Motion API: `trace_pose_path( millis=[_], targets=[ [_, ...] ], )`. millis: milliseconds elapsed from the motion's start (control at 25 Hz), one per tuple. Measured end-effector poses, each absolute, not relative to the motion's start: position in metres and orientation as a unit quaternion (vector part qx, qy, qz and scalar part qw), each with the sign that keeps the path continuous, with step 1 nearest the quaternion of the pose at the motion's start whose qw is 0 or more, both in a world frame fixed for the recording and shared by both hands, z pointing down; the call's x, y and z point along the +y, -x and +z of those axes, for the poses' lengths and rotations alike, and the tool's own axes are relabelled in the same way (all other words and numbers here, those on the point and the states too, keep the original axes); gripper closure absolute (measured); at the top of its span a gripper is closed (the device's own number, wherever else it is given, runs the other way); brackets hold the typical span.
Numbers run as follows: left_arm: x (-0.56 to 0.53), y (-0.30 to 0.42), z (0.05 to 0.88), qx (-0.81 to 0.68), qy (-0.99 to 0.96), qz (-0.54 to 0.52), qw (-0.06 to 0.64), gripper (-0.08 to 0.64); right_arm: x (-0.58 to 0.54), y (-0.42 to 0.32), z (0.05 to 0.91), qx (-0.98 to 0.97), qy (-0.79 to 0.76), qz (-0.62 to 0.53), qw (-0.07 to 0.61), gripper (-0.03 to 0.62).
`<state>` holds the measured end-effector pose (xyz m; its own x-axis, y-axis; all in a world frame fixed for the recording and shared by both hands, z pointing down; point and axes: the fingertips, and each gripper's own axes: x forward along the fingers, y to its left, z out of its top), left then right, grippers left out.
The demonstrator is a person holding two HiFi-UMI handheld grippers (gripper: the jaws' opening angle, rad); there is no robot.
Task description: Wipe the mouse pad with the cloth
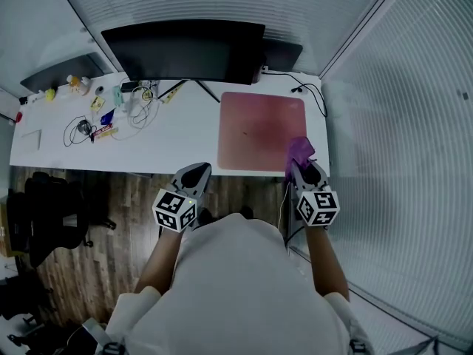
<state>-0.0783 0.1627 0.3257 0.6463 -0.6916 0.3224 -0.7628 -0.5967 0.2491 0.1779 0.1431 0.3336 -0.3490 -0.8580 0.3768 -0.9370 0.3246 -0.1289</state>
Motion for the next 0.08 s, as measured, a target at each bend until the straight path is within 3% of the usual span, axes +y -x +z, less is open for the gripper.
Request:
trace_pose_path(
  millis=[80],
  targets=[
    [0.1623,0.0816,0.3256,-0.41,-0.888,0.094,0.185,0.543,0.1436,-0.1767,0.3319,-0.804,-0.56,0.163,0.119,0.46]
  ],
)
